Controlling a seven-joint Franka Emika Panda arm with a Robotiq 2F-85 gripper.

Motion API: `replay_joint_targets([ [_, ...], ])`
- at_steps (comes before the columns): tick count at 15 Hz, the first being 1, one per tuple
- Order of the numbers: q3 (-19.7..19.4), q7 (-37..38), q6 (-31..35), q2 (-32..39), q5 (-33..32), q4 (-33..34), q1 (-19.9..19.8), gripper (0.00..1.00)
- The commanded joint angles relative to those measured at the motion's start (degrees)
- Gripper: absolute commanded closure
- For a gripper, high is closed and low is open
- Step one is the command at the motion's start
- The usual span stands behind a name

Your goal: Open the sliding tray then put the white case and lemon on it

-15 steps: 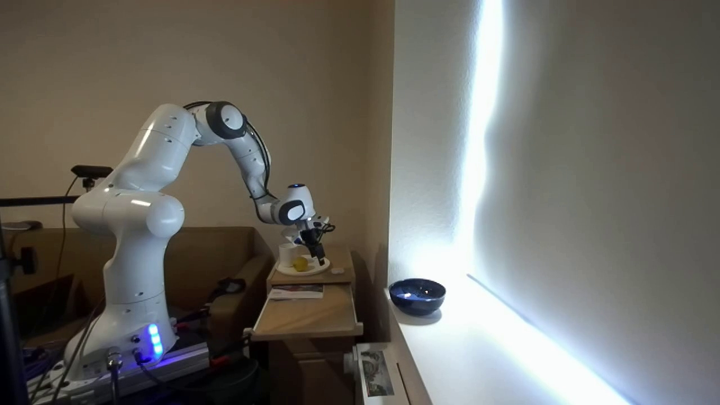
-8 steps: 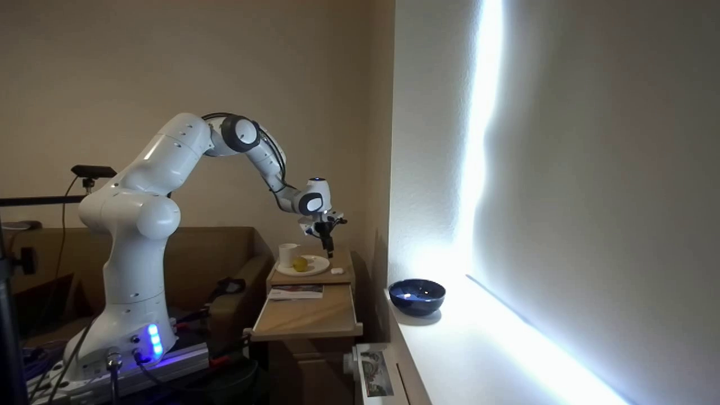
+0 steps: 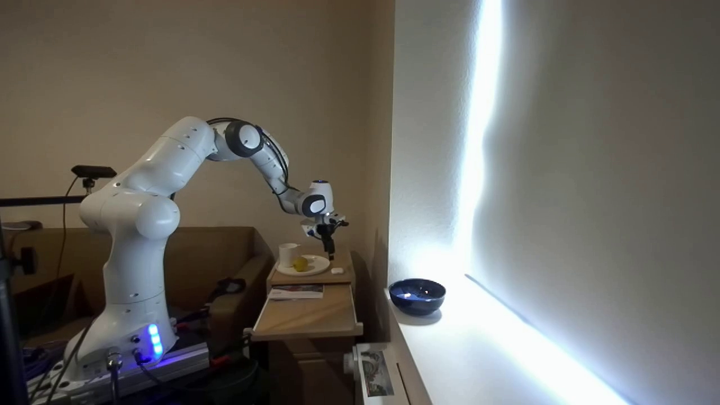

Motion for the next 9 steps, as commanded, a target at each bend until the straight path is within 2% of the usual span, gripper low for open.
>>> replay_joint_targets([
  [1,1.5,2.1,-4.2,4.7,0.1,7.7,-2.3,0.00],
  [7,1.3,5.6,-12.5,13.2,-1.3,20.1,-2.3,0.00],
  [9,-0.1,8.0,-13.6,15.9,-2.7,23.7,-1.0,0.00],
])
